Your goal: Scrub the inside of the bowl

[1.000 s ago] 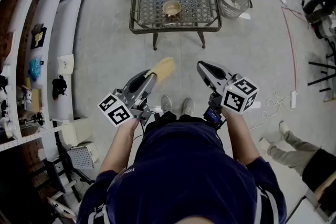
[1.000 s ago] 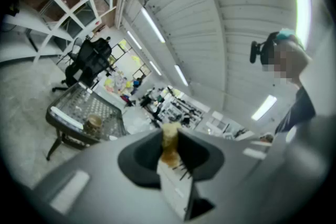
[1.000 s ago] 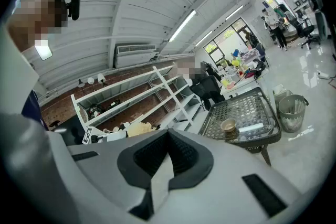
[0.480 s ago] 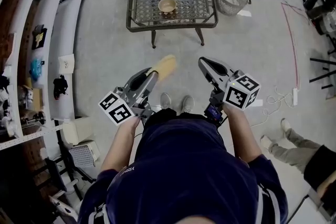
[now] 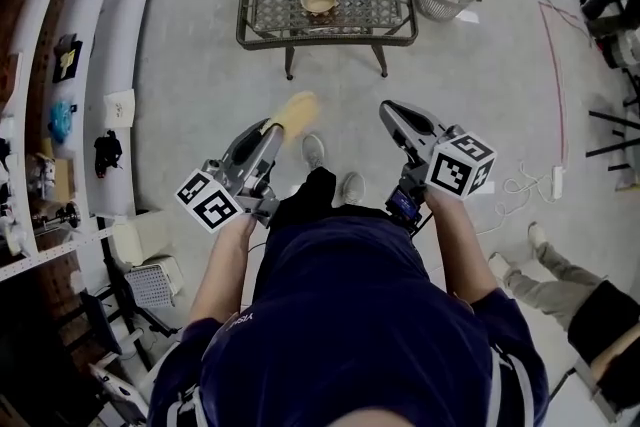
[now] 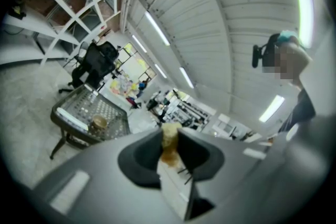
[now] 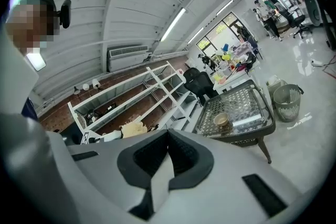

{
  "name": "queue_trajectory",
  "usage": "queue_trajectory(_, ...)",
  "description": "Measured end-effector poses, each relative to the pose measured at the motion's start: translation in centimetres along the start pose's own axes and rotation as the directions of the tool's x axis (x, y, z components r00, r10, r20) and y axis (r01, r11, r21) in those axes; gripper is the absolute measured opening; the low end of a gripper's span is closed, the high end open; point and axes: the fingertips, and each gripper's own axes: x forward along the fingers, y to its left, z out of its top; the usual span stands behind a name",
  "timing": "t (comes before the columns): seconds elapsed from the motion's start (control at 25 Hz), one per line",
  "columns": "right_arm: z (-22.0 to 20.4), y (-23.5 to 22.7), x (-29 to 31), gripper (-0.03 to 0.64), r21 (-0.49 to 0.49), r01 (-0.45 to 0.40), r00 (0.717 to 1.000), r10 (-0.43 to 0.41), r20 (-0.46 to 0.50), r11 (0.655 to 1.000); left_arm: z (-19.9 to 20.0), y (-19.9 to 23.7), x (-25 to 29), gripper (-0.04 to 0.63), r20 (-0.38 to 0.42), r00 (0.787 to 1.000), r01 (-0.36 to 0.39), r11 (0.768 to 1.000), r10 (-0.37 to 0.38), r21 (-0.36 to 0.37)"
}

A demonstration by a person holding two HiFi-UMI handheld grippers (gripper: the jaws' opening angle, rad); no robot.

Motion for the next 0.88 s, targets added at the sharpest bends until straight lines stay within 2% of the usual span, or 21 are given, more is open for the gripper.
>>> queue_trajectory(0.24,0.6,-1.5,2.6,0.005,0.001,0.02,0.999,-0.02,-0.033,1.0,2.2,3.4,1.5,0.077,0.021,1.0,0.002,1.0,-0.002,-0.017)
queue_trajectory(0.48,3.1,-3.3,7.7,0.006,-0.024,0.042,0.997,-0.043,-0.061,0.999,6.1,7.8,4.1,0.077,0.03,0.999,0.03,0.999,-0.03,-0.014)
queue_trajectory(0.88,6.0,-6.0,16.9,0.006,-0.052,0.149,0.983,-0.153,-0.099,0.988,11.4,15.1,6.8,0.077,-0.024,0.996,0.087,0.996,-0.088,-0.035)
